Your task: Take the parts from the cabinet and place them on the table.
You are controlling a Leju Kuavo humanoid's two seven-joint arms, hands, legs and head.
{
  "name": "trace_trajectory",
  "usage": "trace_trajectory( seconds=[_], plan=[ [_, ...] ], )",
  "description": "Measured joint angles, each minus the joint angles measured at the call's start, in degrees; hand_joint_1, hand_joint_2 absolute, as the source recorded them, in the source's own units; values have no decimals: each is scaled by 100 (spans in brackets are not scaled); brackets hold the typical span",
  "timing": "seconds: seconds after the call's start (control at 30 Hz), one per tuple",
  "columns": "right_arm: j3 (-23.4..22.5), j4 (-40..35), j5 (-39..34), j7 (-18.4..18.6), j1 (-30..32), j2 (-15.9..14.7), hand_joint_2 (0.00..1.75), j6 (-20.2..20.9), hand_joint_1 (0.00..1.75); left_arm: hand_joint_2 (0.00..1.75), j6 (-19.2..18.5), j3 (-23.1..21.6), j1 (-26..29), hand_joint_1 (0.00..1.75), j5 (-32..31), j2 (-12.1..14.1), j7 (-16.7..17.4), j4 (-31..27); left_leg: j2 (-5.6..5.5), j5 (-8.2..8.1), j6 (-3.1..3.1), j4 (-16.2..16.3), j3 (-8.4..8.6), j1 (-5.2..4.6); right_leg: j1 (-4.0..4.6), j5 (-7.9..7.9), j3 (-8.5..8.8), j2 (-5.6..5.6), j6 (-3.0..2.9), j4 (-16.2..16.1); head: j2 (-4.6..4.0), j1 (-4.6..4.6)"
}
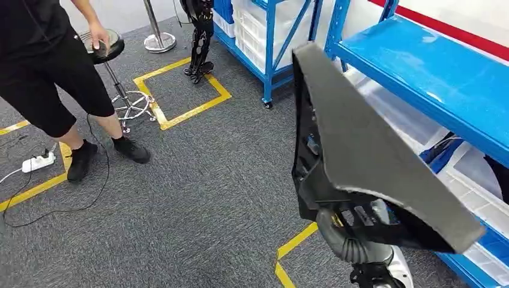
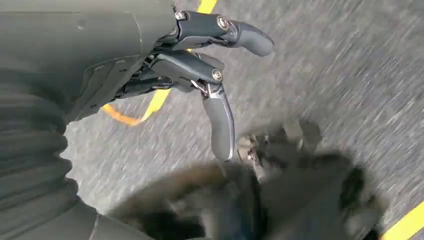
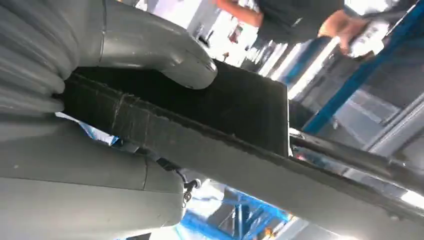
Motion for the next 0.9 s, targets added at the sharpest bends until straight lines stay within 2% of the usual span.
trace_trajectory(
  seconds=[0.03,0.07,0.1,0.13,0.2,0.23,0.27,0.3,0.33,0.4,0.43,0.47,0.5,0.53,0.57,0.6,0.63,0.67,0.7,0.73,0.77,0.8,0.87,0.9],
  plan=[
    [9,0,18,4,-3,-2,175,24,175,175,-17,-17,-7,0,0,-2,4,0,88,-229,-17,487,-221,17,22,-2,-2,-99,-4,1,0,7],
    [22,0,20,4,-8,-2,175,31,175,175,-39,-28,-21,0,7,-9,2,2,110,-338,-32,817,-368,31,31,-7,-3,-193,-9,1,0,0],
    [44,2,11,-2,-27,2,175,44,175,175,-68,-39,-24,0,7,-9,2,2,131,-334,-40,923,-402,43,33,-12,-1,-287,-14,2,0,5],
    [70,4,-13,-30,-56,11,175,52,175,175,-68,-41,-24,0,22,-7,2,0,151,-230,-44,794,-316,45,33,-17,4,-362,-16,2,0,2],
    [131,24,-63,-92,-154,50,175,83,175,175,9,-37,-24,0,129,4,11,0,289,197,-23,-112,205,44,32,-32,23,-509,-11,3,0,-15],
    [144,28,-85,-125,-185,77,175,83,175,175,90,-33,-40,0,201,15,11,-7,578,342,11,-586,491,23,40,-52,51,-557,21,5,0,-33],
    [149,31,-118,-157,-187,107,175,77,175,175,209,-11,-79,0,294,17,-4,-9,709,269,27,-731,547,-72,110,-78,46,-630,61,26,0,-58],
    [151,35,-142,-177,-201,118,175,68,175,175,293,24,-104,0,373,15,-48,-9,609,289,76,-734,528,-53,107,-86,55,-688,82,19,0,-39],
    [157,35,-146,-197,-201,133,175,59,175,175,334,61,-106,0,443,17,-81,-9,540,295,90,-737,506,-70,108,-94,65,-753,99,18,0,-50],
    [164,35,-171,-245,-188,168,175,15,175,175,400,138,-110,0,564,17,-221,-9,359,325,175,-793,515,-79,116,-106,133,-919,155,-13,0,-65],
    [157,33,-218,-290,-173,168,175,-17,175,175,435,177,-114,0,564,7,-275,-9,293,359,219,-836,566,-22,74,-168,85,-704,187,62,0,-57],
    [146,29,-260,-336,-129,171,175,-33,175,175,490,184,-123,0,557,13,-289,-11,222,372,247,-849,562,4,64,-300,4,-347,165,273,0,-37],
    [129,28,-306,-380,-75,170,175,-44,175,175,516,184,-146,0,540,11,-295,-11,148,391,276,-849,545,10,58,-489,-191,-150,132,688,0,-11],
    [111,28,-328,-402,-31,166,175,-44,175,175,538,186,-165,0,538,7,-295,-11,47,397,287,-848,529,12,56,-679,-434,-52,108,1174,0,18],
    [98,35,-341,-420,-7,164,175,-44,175,175,538,192,-172,0,540,7,-293,-11,-44,407,297,-847,511,11,53,-797,-646,-23,109,1565,0,22],
    [76,39,-352,-435,4,166,175,-44,175,175,523,206,-174,0,540,7,-289,-11,-140,416,297,-847,504,11,49,-811,-767,-10,140,1759,0,11],
    [61,44,-354,-450,10,166,175,-44,175,175,505,217,-173,0,540,9,-289,-11,-219,423,289,-846,503,13,46,-736,-741,-6,182,1665,0,15],
    [46,44,-383,-472,11,166,175,-42,175,175,488,221,-171,0,535,13,-289,-11,-310,436,272,-845,504,24,38,-561,-589,5,242,1322,0,15],
    [26,44,-420,-492,9,168,175,-37,175,175,488,223,-172,0,516,20,-289,-11,-403,449,250,-843,504,36,22,-340,-345,65,307,809,0,15],
    [9,46,-455,-505,3,173,175,-28,175,175,485,223,-177,0,487,28,-289,-11,-492,466,222,-842,499,42,-16,-148,-67,282,359,258,0,18],
    [-7,57,-487,-511,-11,177,175,-13,175,175,494,225,-188,0,481,55,-280,-13,-562,476,178,-817,473,3,-32,-123,30,524,336,-4,0,33],
    [-15,66,-520,-514,-26,195,175,4,175,175,518,227,-191,0,481,72,-243,-13,-618,483,154,-825,454,-6,-25,-88,28,426,258,-4,0,20],
    [-35,111,-553,-514,-67,218,175,41,175,175,540,254,-165,0,492,127,-188,-13,-705,545,66,-880,428,20,22,-61,56,333,178,2,0,5],
    [-37,129,-551,-514,-92,238,175,48,175,175,540,260,-130,0,487,164,-175,-13,-783,577,20,-892,402,28,8,-29,57,249,129,-10,0,13]
  ],
)
